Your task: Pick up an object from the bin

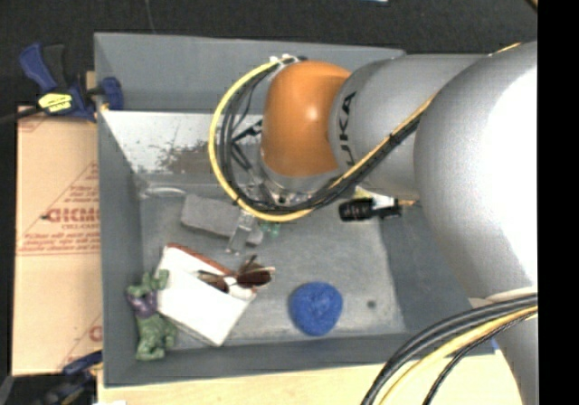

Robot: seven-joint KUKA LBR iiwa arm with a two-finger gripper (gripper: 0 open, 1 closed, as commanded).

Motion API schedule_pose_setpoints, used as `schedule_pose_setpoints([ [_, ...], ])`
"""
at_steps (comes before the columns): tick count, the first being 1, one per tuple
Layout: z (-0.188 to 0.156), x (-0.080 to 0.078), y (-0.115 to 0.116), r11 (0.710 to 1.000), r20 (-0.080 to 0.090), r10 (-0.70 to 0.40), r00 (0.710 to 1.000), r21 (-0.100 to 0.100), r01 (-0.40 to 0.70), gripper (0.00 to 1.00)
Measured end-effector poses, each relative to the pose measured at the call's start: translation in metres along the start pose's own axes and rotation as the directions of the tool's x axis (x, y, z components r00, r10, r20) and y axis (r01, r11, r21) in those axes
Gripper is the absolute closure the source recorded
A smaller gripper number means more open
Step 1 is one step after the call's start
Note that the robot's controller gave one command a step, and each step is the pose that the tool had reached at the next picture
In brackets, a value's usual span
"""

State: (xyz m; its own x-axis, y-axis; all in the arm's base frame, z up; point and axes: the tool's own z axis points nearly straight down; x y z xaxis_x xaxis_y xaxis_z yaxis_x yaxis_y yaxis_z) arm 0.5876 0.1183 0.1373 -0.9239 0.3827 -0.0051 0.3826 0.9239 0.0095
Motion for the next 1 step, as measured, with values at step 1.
schedule_pose_setpoints([
  [1, -0.0331, -0.0014, 0.001, 1.0, 0.005, -0.002, 1.0, -0.003, 0.002, 1.0],
])
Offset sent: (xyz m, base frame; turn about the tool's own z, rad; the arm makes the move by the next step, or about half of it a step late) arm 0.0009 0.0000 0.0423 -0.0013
